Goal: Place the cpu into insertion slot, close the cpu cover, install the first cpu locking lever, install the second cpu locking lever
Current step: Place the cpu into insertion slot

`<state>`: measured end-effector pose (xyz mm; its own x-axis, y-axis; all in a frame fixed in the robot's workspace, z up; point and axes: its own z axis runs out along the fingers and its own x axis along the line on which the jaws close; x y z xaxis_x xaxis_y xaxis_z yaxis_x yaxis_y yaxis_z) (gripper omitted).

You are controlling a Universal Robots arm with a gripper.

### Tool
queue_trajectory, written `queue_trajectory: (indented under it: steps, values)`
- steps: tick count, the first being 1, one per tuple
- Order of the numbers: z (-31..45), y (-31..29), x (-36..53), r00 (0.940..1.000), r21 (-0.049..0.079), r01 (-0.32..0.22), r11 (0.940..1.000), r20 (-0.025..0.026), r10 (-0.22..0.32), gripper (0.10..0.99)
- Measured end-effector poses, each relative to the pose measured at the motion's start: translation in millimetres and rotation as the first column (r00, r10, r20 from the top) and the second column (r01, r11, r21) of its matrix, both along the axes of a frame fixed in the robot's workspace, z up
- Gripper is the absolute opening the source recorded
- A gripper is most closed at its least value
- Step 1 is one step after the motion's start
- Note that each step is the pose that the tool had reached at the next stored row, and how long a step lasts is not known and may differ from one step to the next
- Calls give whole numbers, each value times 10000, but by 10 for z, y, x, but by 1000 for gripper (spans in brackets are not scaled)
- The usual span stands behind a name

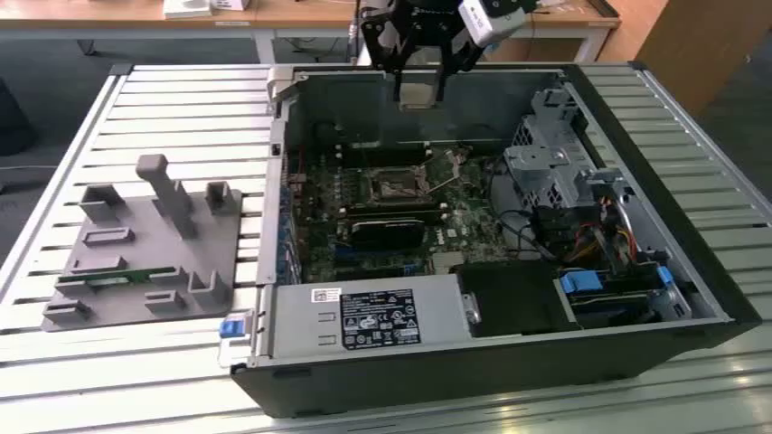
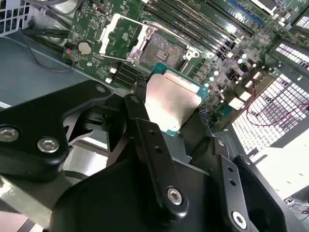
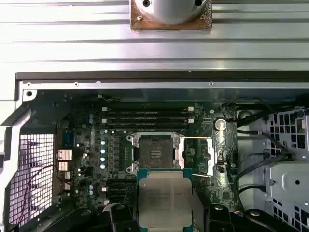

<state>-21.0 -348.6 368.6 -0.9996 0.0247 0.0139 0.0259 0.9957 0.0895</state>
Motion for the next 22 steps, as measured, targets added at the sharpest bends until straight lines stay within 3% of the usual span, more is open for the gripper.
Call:
queue_trajectory:
  steps: [7, 12, 17, 22]
  values:
    - [0, 0, 0, 10000, -1, 26, 10000, 1, -26, 537]
    - [-1, 0, 0, 9977, -18, 678, 9977, 2, -678, 537]
    - [-4, 0, 0, 9892, -31, 1466, 9892, 4, -1466, 537]
    - [-9, 0, 0, 9759, -48, 2183, 9759, 9, -2183, 537]
